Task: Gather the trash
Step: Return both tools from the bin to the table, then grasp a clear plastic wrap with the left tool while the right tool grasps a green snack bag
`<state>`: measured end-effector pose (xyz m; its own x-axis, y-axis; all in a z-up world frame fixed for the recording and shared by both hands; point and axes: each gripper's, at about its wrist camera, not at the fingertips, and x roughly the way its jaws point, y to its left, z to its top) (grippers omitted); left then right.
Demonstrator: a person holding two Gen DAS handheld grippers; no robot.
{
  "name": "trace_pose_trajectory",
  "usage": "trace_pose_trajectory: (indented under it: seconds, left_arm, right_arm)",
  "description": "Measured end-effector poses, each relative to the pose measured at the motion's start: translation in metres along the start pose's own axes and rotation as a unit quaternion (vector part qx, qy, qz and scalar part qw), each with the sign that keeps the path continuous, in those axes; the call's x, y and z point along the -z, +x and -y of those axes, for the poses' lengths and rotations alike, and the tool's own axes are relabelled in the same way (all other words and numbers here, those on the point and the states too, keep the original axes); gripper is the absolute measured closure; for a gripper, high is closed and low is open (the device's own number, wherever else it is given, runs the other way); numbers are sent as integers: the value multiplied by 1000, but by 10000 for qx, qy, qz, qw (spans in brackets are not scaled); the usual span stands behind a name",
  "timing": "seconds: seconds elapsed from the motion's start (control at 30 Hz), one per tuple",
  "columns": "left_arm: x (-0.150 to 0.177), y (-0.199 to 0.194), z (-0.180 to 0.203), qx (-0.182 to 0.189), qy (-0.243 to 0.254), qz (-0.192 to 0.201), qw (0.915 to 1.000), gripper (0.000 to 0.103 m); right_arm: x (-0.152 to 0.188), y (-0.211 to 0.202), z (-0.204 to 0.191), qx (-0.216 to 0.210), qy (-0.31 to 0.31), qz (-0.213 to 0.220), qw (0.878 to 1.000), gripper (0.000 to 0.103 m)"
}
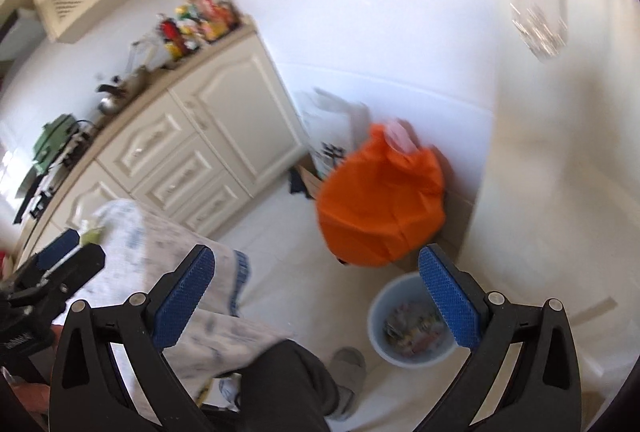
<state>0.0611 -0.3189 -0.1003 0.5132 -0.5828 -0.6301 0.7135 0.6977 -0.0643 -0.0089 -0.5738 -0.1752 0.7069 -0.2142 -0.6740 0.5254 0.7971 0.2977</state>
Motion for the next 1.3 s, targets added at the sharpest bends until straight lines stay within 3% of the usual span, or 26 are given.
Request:
trace_pose_trajectory:
  seconds: [0.3,0.73,0.97,1.3]
  left_arm:
    - [29,-96,-84,-779,-712,505,9931,1]
    - [88,-186,-180,-1848,-1676,783,9652,1]
    - [104,-203,-207,-2244,-2012,761,9505,1]
    - [95,-164,-247,-2451,-2246,491,9418,1]
  right_arm:
    - [-9,-15,-113,-704,-885,244,9933,0]
    - [17,5,-280,-1665,-2188,110,9614,0]
    - [33,28,-334,-1925,-2641,-77,9451,0]
    - [40,88,-373,-1963,-2902,-471,9354,0]
